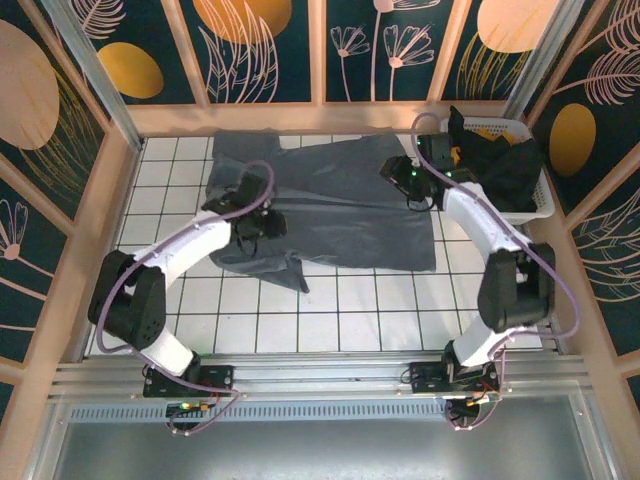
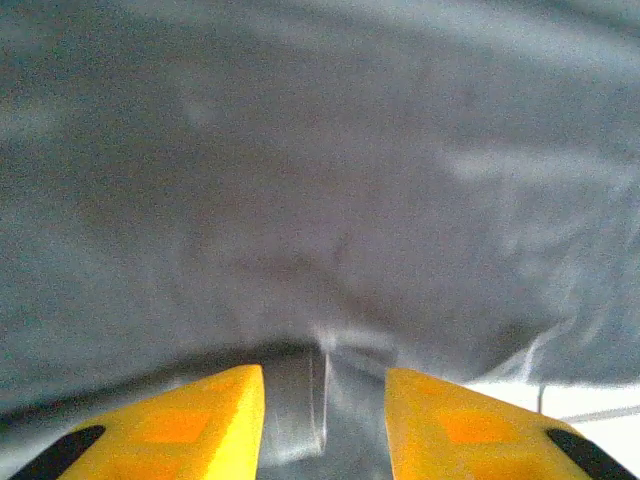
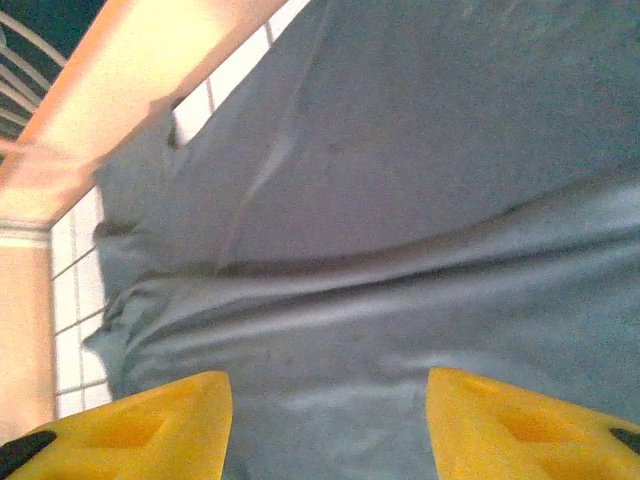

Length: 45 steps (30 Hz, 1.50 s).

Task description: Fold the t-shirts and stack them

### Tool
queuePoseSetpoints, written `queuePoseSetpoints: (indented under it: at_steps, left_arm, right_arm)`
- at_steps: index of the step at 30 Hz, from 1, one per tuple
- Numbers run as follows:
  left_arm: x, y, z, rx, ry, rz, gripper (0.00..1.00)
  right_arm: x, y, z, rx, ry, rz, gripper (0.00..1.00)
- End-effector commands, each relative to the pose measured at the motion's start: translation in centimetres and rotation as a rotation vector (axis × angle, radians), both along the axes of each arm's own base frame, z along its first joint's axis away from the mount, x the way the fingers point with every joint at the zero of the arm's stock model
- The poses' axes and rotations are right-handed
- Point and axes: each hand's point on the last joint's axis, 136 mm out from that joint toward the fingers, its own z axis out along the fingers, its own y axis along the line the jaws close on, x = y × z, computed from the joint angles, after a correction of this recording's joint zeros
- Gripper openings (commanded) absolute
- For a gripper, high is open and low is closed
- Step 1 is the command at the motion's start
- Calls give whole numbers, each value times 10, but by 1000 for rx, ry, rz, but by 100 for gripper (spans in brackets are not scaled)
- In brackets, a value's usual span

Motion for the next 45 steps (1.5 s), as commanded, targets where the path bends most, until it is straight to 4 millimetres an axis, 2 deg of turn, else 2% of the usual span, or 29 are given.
queuePoseSetpoints:
  at_steps: [1,4,7,12,18,19,21,26,29,30,33,36,44,45]
  left_arm:
    - [-19,9,-15,119,-2,-94,34]
    - [-23,-11,-13,104,-23,-166,41]
    - [-24,-20,-14,136,-37,-206,45]
    - [-30,-14,-38,273,11,-246,46]
    - [-27,-5,-42,355,-8,-257,39]
    - [-28,-5,-50,363,11,-265,38]
    - [-28,-8,-55,358,15,-273,37]
    - [-26,-10,-54,349,3,-266,26]
    - [-28,-8,-48,351,1,-263,4]
    - [-29,-6,-46,357,6,-261,0]
    - [-36,7,-29,388,14,-236,0]
    - [-51,29,-15,445,61,-179,0]
    - [-109,85,11,423,131,124,0]
    - [-121,97,8,432,149,163,0]
  right_arm:
    - [-28,5,-7,27,-3,62,55]
    - [-44,0,-13,13,21,65,55]
    - [-53,-4,-16,5,30,58,56]
    - [-56,-6,-16,21,28,41,56]
    - [-57,-6,-15,27,24,36,56]
    - [-57,-6,-15,27,25,36,56]
    - [-57,-7,-17,27,29,34,56]
    - [-55,-8,-18,32,29,30,56]
    - [-53,-10,-18,28,28,24,56]
    - [-53,-10,-18,28,28,22,56]
    - [-52,-12,-17,24,25,20,55]
    - [-51,-15,-19,19,30,12,55]
    - [-52,-27,-32,6,60,-41,54]
    - [-53,-27,-35,8,65,-43,54]
